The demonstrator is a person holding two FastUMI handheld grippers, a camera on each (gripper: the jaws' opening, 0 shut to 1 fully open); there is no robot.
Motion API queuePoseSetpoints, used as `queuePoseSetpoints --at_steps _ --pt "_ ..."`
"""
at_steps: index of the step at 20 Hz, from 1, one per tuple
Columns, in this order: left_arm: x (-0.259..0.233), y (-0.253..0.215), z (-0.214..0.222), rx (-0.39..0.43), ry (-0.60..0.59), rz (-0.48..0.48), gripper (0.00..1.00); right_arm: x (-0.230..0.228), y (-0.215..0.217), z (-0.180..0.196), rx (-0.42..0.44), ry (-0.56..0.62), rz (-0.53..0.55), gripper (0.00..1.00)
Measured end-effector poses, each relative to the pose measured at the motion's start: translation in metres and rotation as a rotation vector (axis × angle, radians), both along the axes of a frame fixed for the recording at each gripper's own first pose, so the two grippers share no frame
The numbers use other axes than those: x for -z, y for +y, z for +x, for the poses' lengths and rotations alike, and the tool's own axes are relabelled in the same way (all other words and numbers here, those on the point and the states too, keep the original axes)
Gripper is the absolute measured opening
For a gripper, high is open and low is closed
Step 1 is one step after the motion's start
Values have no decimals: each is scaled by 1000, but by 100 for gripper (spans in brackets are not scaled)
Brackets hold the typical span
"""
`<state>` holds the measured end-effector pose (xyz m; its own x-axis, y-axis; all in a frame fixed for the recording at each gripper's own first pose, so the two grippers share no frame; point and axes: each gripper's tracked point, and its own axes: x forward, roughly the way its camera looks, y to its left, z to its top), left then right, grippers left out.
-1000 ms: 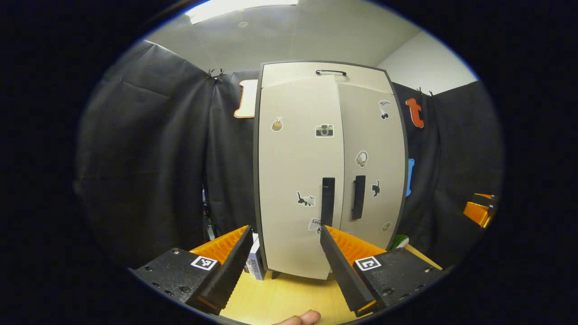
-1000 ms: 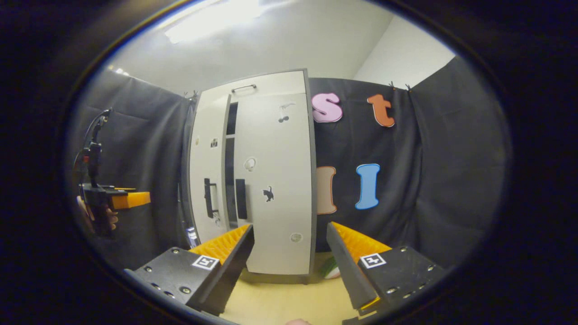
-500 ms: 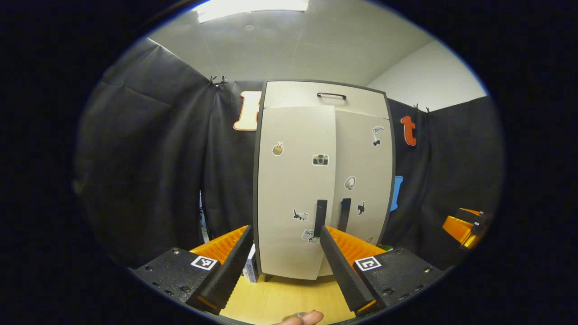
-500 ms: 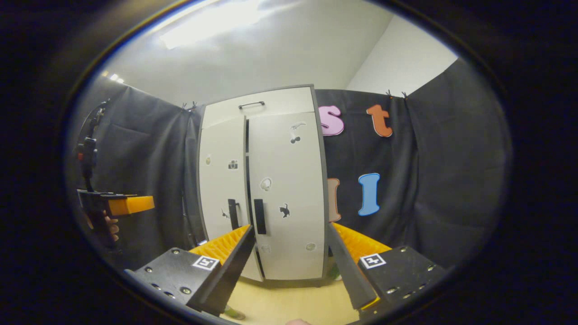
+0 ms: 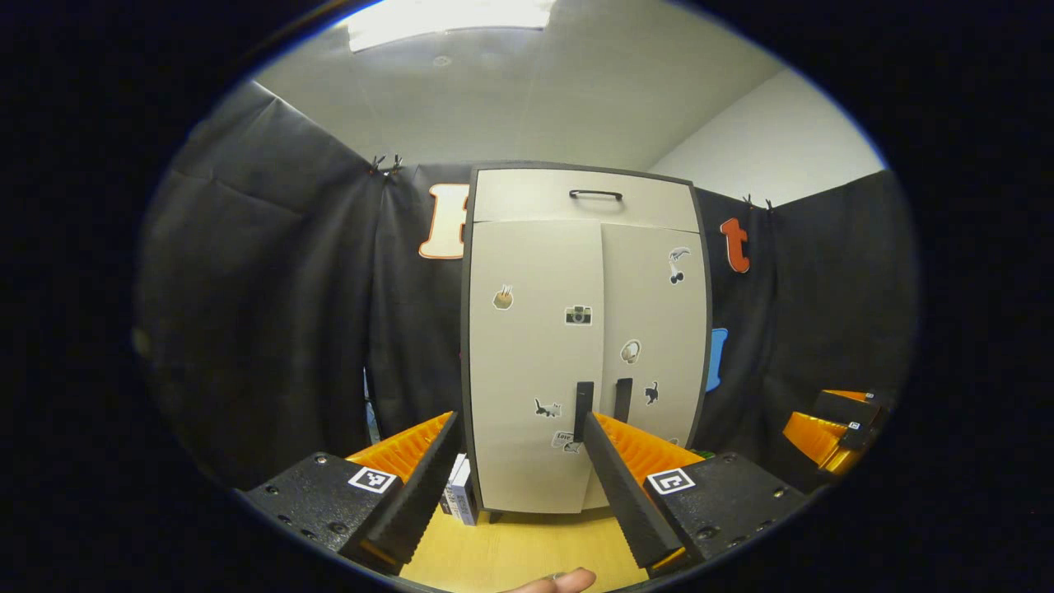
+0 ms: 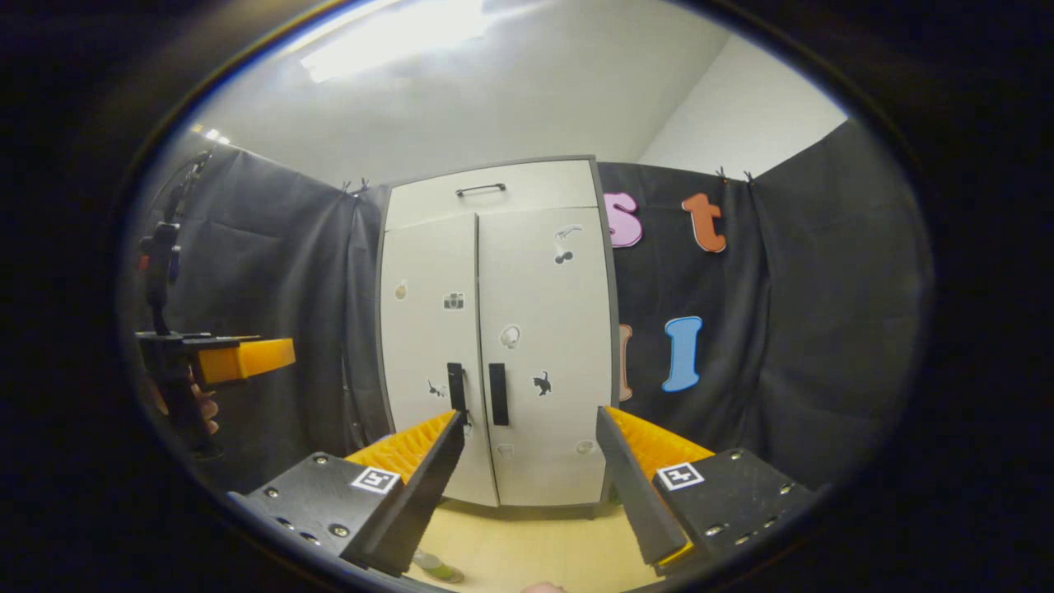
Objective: Grasp the bottle in the cabinet with the left hand and place it on the coaster, then close the right door with the right hand and the left door with the left hand.
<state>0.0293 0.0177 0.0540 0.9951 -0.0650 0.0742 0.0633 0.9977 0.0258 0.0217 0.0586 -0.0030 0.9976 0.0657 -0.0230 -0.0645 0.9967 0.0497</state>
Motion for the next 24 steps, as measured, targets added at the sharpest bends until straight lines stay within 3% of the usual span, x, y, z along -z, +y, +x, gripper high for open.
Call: queuePoseSetpoints --at_steps 6,12,24 --pt "15 -12 6 -2 13 -5 95 3 10 3 2 -14 -20 97" --pt "46 -27 7 40 66 4 95 21 20 9 -13 -11 -111 98" --pt "50 7 13 20 50 23 95 36 18 13 50 -13 -116 98"
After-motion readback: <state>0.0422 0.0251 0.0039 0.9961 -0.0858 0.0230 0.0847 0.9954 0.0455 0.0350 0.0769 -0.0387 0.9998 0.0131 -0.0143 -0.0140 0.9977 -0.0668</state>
